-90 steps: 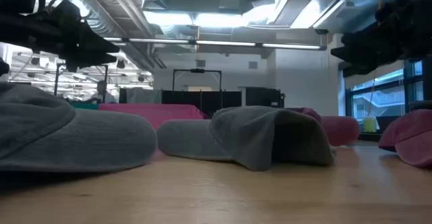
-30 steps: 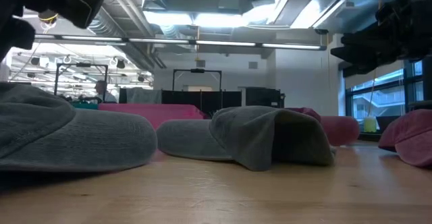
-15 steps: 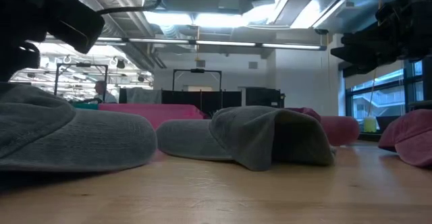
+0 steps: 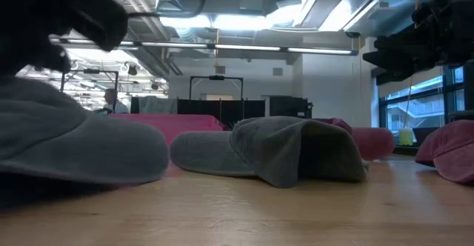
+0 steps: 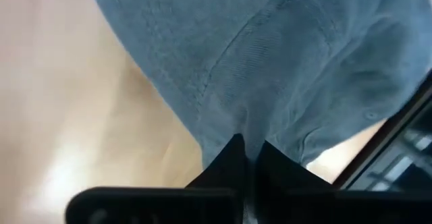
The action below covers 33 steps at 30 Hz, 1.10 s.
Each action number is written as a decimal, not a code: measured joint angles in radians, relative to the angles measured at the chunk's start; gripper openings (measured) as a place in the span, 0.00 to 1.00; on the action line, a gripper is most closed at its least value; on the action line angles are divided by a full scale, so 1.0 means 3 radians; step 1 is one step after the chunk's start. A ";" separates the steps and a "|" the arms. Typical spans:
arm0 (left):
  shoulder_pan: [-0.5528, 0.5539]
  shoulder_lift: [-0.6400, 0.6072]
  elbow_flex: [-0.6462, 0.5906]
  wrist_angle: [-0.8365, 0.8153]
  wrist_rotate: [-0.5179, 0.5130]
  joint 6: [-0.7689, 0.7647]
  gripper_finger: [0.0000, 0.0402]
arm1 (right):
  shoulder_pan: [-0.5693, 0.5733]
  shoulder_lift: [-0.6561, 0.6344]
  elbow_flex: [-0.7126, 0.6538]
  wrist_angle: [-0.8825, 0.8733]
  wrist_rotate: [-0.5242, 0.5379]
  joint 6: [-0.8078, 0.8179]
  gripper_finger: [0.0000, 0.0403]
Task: Pick & Place hat
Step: Put the bottom blue cap into the blue bin
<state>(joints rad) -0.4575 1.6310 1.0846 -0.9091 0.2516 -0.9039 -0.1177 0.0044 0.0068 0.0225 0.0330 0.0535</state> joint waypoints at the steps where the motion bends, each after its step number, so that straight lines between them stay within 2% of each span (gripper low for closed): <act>1: 0.0019 0.0000 0.0087 -0.0161 -0.0015 0.0117 0.01 | 0.0000 0.0000 0.0000 0.0000 0.0000 0.0025 0.62; 6: 0.0073 0.0001 0.0650 -0.1056 -0.0350 0.0870 0.01 | 0.0001 0.0000 0.0000 0.0001 0.0001 0.0232 0.62; 11: 0.0094 0.0000 0.1216 -0.1602 -0.1003 0.1954 0.01 | 0.0001 0.0046 0.0000 0.0025 0.0000 0.0340 0.62; 16: 0.0091 0.0000 0.1550 -0.1591 -0.1869 0.3328 0.01 | 0.0001 0.0347 0.0000 0.0392 -0.0001 0.0699 0.62; 21: 0.0094 0.0000 0.1614 -0.1532 -0.2944 0.4442 0.01 | 0.0001 0.0843 0.0001 0.0861 -0.0121 0.1284 0.62; 23: 0.0095 0.0000 0.1614 -0.1424 -0.3226 0.4844 0.01 | 0.0001 0.1078 0.0001 0.1100 -0.0122 0.1488 0.62; 27: 0.0129 0.0000 0.1614 -0.1110 -0.3503 0.5491 0.01 | 0.0014 0.1608 0.0078 0.1614 -0.0151 0.1731 0.62; 33: 0.0218 0.0000 0.1614 -0.0716 -0.3558 0.6204 0.01 | 0.0223 0.2561 0.0728 0.1668 -0.0175 0.1460 0.61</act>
<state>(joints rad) -0.3921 1.6310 1.5688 -1.1240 -0.8159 0.9573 -0.0507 0.7726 0.2253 0.5229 -0.0196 0.4916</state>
